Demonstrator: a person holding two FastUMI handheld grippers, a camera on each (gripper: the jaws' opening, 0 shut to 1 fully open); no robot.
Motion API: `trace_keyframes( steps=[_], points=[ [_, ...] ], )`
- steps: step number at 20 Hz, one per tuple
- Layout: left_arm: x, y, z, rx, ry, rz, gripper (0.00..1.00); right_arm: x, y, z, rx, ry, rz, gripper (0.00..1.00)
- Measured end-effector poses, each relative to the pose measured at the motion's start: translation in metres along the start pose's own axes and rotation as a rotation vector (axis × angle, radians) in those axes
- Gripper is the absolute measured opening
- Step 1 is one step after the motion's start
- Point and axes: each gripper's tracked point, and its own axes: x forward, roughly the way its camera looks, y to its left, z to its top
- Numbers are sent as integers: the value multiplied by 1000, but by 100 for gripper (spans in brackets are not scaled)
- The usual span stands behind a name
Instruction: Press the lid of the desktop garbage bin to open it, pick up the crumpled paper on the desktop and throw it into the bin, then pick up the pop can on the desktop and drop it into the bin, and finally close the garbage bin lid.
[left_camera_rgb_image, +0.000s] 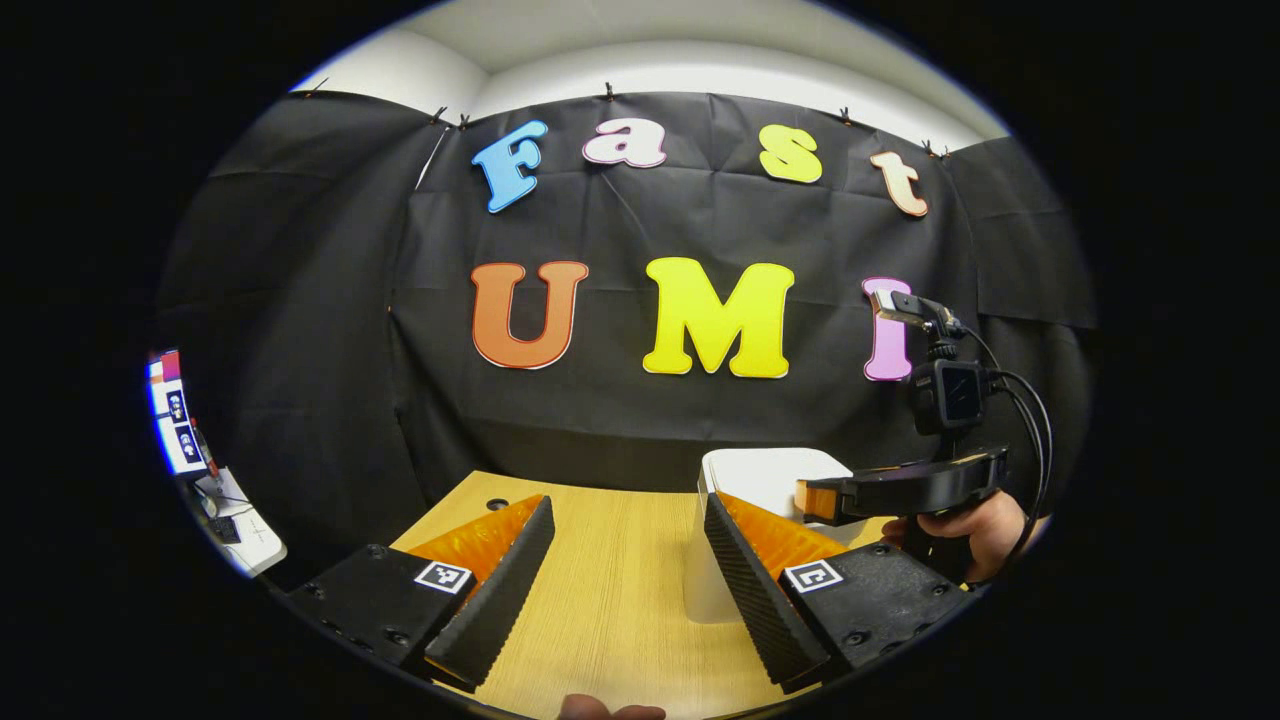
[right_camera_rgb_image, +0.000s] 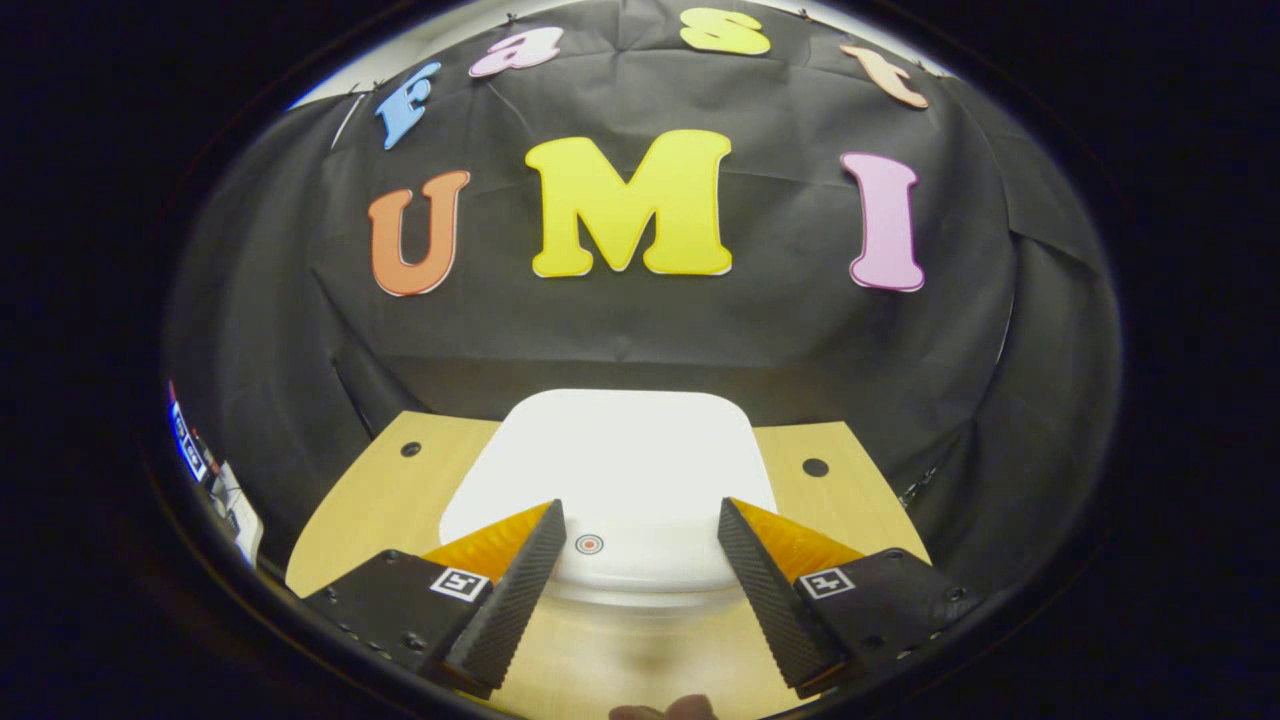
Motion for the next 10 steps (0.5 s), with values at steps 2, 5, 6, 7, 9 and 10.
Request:
trace_keyframes(
  steps=[2, 5, 6, 7, 9, 10],
  points=[
    [0, 0, -1, -3, 5, 1, 98, 2, 1, 0, -18, -14, 1, 96],
    [3, -2, -4, -7, 14, -5, 98, 5, 3, -6, -30, -49, 4, 96],
    [4, -4, -6, -12, 19, -10, 98, 9, 3, -10, -58, -60, -3, 99],
    [5, -6, -8, -17, 24, -14, 100, 10, 2, -10, -65, -70, -9, 99],
    [6, -10, -8, -28, 30, -23, 98, 11, 4, -13, -36, -114, -17, 100],
    [8, -12, -7, -29, 29, -27, 98, 8, 3, -14, -49, -144, -26, 100]
  ],
)
